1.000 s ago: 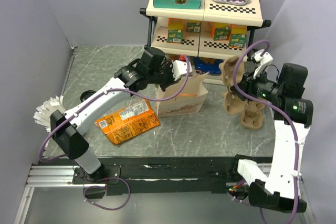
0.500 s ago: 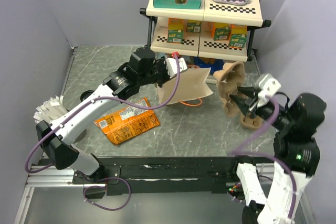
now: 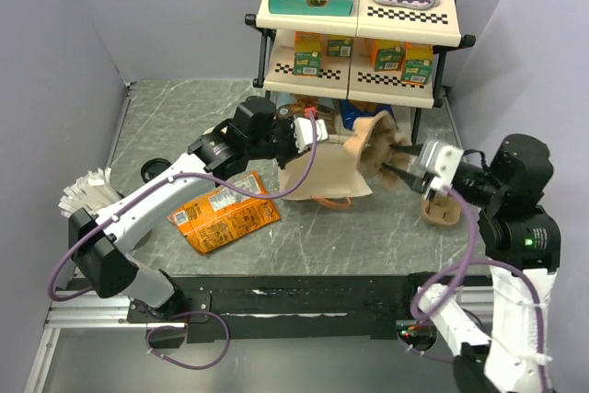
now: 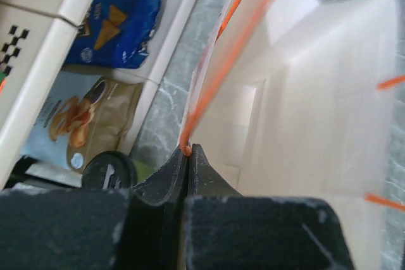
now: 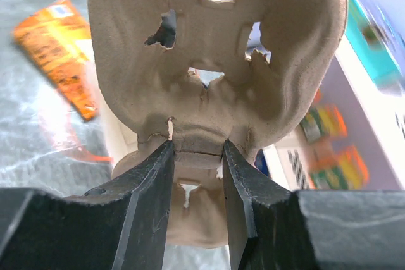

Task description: Pack the takeout coffee

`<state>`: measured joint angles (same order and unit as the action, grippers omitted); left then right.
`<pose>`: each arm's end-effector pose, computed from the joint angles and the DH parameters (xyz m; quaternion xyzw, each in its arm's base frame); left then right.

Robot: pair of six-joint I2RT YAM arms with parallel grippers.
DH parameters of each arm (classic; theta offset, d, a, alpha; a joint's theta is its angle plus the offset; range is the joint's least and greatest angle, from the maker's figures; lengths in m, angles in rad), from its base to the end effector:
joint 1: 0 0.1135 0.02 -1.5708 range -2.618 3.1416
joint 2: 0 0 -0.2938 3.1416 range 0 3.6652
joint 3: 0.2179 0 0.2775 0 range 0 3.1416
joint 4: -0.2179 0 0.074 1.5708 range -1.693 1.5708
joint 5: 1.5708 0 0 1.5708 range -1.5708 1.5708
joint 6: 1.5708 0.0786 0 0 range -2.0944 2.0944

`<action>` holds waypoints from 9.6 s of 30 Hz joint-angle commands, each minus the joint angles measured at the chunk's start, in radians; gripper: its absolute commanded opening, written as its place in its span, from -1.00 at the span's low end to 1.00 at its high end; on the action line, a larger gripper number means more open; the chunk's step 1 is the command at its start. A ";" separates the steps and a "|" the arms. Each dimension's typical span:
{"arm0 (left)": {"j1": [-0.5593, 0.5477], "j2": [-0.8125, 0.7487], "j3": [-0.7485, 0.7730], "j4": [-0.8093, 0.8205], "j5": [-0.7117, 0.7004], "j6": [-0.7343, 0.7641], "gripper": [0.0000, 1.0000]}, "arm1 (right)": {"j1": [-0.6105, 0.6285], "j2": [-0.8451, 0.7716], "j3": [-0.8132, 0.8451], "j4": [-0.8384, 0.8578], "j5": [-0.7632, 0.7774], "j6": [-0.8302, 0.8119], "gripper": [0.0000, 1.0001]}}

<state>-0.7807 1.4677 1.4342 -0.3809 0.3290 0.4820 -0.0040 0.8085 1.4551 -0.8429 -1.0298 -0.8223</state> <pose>0.2651 -0.2984 0.3969 0.5599 0.6141 -0.2158 0.5127 0.1098 0.0669 0.5148 -0.5543 0.4930 0.1269 0.6585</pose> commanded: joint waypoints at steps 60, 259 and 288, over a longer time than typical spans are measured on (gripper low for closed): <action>-0.005 -0.207 -0.058 -0.053 0.209 -0.074 -0.98 | 0.696 0.109 -0.208 -0.131 0.594 -0.339 -1.00; 0.081 0.221 0.256 -0.119 0.360 -0.261 -0.98 | 0.585 0.156 0.027 -0.326 0.315 0.167 0.58; 0.100 0.192 0.345 -0.059 0.349 -0.319 0.10 | 0.584 0.152 -0.010 -0.155 0.402 0.196 0.50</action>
<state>-0.6876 1.6863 1.6890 -0.5274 0.6800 0.1925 0.5846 0.9443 1.4811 -1.1011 -0.6617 -0.6388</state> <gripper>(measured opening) 0.550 0.753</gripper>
